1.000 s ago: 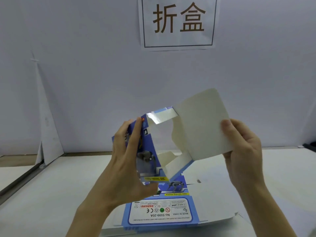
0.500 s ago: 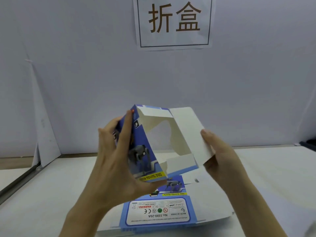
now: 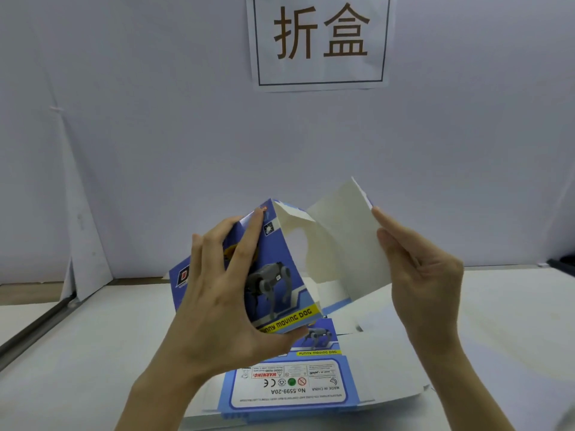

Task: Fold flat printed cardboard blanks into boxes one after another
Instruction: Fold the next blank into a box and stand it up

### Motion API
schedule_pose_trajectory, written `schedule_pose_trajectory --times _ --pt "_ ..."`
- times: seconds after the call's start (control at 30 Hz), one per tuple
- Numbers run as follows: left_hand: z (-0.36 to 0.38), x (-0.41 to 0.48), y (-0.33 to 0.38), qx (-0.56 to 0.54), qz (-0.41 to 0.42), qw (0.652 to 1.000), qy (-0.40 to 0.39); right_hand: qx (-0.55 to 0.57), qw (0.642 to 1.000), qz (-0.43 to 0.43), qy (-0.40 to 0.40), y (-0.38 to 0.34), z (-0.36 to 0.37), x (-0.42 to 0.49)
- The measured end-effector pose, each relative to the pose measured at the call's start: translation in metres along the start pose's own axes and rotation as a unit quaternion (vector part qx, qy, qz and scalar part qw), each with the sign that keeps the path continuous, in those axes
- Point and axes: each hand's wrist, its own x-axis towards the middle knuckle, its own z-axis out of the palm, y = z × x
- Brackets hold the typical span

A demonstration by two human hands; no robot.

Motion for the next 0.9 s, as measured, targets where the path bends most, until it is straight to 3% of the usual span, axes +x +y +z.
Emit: schedule_pose_trajectory --times 0.07,0.1,0.2,0.27,0.33,0.47,0.7,0.8,0.9 --pt "0.003 0.001 0.002 0.020 0.000 1.000 0.002 0.041 0.999 0.013 -0.013 -0.003 0.001 0.000" --pt "0.003 0.001 0.003 0.031 -0.001 1.000 0.000 0.105 0.992 0.062 -0.019 -0.007 0.002 0.001" --pt "0.002 0.001 0.003 0.045 -0.002 0.999 -0.003 0.337 0.903 0.254 -0.078 -0.013 0.003 0.005" --pt "0.003 0.001 0.004 0.052 0.001 0.999 -0.006 0.395 0.849 0.328 -0.125 -0.014 0.003 0.005" --pt "0.003 0.001 0.004 0.062 0.006 0.998 -0.001 0.392 0.827 0.368 -0.162 -0.012 0.004 0.004" --pt "0.001 0.002 0.002 0.048 0.014 0.999 0.008 0.298 0.888 0.331 -0.117 -0.006 0.005 0.002" --pt "0.007 0.000 -0.001 0.063 0.024 0.997 -0.022 0.252 0.910 0.307 -0.116 -0.011 0.009 -0.002" --pt "0.008 0.000 -0.002 0.081 0.017 0.996 -0.016 0.201 0.938 0.266 -0.093 -0.013 0.013 -0.006" --pt "0.010 0.000 0.002 0.102 0.001 0.995 -0.003 0.190 0.954 0.195 -0.124 -0.020 0.023 -0.012"
